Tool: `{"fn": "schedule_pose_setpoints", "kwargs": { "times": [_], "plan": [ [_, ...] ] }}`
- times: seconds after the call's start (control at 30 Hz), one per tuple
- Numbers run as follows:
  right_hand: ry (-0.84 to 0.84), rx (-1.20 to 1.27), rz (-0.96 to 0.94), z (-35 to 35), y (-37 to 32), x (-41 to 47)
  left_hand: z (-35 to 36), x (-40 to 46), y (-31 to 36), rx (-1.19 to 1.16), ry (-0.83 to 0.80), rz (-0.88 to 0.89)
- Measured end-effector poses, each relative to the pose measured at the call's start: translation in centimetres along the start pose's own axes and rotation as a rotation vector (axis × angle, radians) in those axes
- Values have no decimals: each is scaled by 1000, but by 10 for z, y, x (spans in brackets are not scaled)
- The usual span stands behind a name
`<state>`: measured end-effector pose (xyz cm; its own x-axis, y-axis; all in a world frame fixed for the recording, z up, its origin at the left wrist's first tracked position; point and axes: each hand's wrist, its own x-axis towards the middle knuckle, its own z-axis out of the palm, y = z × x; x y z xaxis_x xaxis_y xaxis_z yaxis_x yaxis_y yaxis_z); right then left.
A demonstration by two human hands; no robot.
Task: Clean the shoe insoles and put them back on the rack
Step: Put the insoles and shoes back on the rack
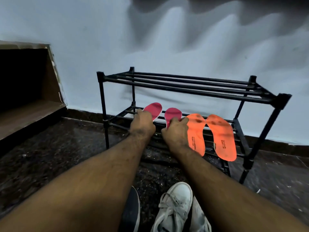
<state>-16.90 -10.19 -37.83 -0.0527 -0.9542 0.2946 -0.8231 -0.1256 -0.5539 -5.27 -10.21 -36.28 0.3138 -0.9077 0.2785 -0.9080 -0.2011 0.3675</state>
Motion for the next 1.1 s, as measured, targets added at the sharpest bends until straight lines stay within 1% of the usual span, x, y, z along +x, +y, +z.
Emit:
{"fn": "schedule_pose_setpoints", "kwargs": {
  "times": [0.17, 0.3, 0.37, 0.47, 0.53, 0.67, 0.77, 0.9, 1.1],
  "plan": [
    [-29, -31, 0, 26, 12, 13, 24, 23, 1, -15, -36, 23],
    [-48, -27, 6, 27, 14, 13, 29, 30, 0, -19, -69, 66],
    [-58, -19, -24, 24, 12, 8, 26, 26, -3, 10, -63, 64],
    [-10, -44, -97, 16, 12, -6, 17, 7, -8, 23, -12, 35],
    [14, -65, -113, 5, 10, -22, 12, -14, -11, 34, 9, 26],
    [-4, -44, -86, -19, 0, -68, 8, -71, -14, 39, 60, -1],
    [-37, -37, -69, -36, -4, -107, 1, -119, -16, 6, 20, -33],
    [-76, 4, -18, -63, -7, -163, -25, -182, -15, -24, -28, -66],
    [-141, -68, 64, -92, 11, -261, -55, -283, -20, -8, -86, -70]
  ]
}}
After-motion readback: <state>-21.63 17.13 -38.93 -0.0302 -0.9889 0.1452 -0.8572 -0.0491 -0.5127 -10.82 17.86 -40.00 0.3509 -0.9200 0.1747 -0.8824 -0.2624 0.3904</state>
